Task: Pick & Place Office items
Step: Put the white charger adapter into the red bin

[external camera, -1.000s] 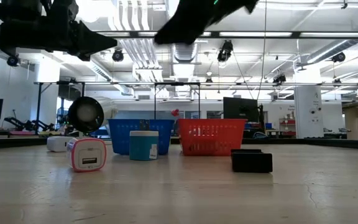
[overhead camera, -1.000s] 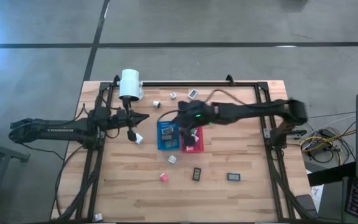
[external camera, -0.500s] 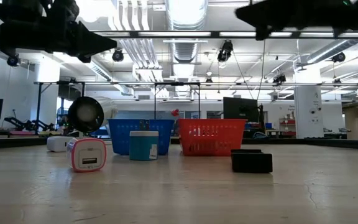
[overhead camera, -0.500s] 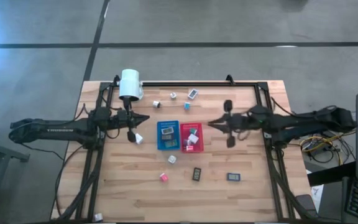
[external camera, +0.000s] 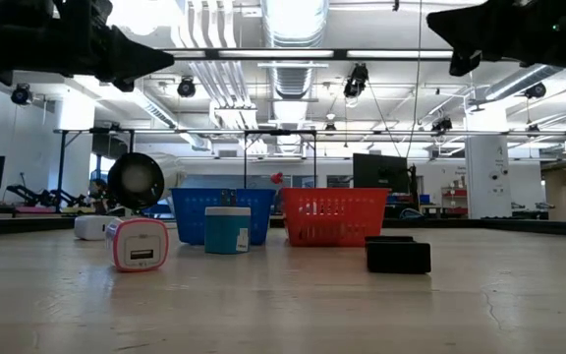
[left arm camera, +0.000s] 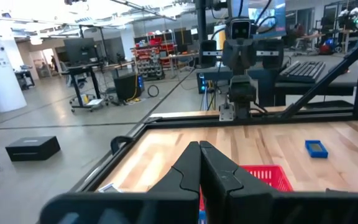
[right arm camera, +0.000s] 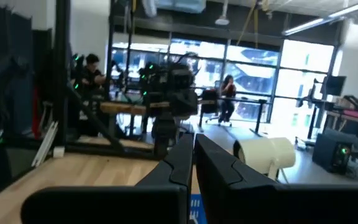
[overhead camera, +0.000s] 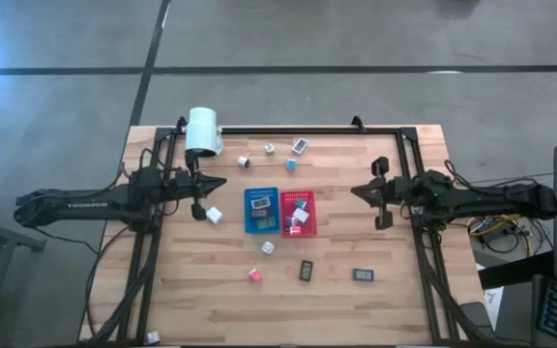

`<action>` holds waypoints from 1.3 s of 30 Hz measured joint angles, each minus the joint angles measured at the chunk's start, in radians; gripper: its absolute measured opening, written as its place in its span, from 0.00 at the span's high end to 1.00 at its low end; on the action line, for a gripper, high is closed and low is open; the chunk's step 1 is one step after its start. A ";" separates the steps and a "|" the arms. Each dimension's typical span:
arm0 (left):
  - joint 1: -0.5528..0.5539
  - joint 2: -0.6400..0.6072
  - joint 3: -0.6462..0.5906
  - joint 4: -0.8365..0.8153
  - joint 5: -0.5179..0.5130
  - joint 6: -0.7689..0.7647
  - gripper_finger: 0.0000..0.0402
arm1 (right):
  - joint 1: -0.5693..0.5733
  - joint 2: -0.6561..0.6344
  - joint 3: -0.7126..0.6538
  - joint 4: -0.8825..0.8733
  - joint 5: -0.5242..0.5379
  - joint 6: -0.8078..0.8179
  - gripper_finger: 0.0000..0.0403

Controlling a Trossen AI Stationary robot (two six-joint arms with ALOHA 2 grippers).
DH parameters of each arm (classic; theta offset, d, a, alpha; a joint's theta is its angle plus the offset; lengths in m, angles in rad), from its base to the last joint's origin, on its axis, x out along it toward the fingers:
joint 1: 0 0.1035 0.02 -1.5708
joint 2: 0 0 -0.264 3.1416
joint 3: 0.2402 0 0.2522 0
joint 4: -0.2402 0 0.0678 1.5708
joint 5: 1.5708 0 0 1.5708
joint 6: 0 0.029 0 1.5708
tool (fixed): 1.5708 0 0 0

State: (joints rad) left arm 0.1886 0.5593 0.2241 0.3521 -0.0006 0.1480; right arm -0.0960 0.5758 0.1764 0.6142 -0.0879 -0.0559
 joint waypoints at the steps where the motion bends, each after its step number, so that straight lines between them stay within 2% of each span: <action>1: 0.000 -0.017 0.000 -0.021 0.000 0.002 0.99 | -0.008 -0.020 -0.002 -0.024 0.000 0.009 0.97; 4: 0.000 -0.069 0.000 -0.076 -0.007 0.005 0.99 | -0.033 -0.053 -0.003 -0.088 -0.040 0.039 0.97; 8: 0.000 -0.116 -0.013 -0.091 -0.011 0.001 0.99 | -0.061 -0.057 -0.004 -0.086 -0.093 0.088 0.97; 12: 0.000 -0.176 -0.022 -0.114 -0.053 -0.004 0.99 | -0.086 -0.059 -0.007 -0.088 -0.094 0.109 0.97; 25: 0.000 -0.378 -0.034 -0.294 -0.053 -0.006 0.99 | -0.132 -0.065 -0.012 -0.098 -0.094 0.098 0.97; 30: 0.000 -0.431 -0.051 -0.340 -0.055 0.009 0.99 | -0.157 -0.126 -0.013 -0.182 -0.093 0.079 0.97; 39: 0.000 -0.469 -0.076 -0.339 -0.129 0.013 0.99 | -0.173 -0.289 -0.037 -0.271 -0.094 0.079 0.97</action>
State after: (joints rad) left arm 0.1886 0.0900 0.1480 0.0136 -0.1294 0.1612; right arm -0.2695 0.2868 0.1395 0.3431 -0.1824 0.0235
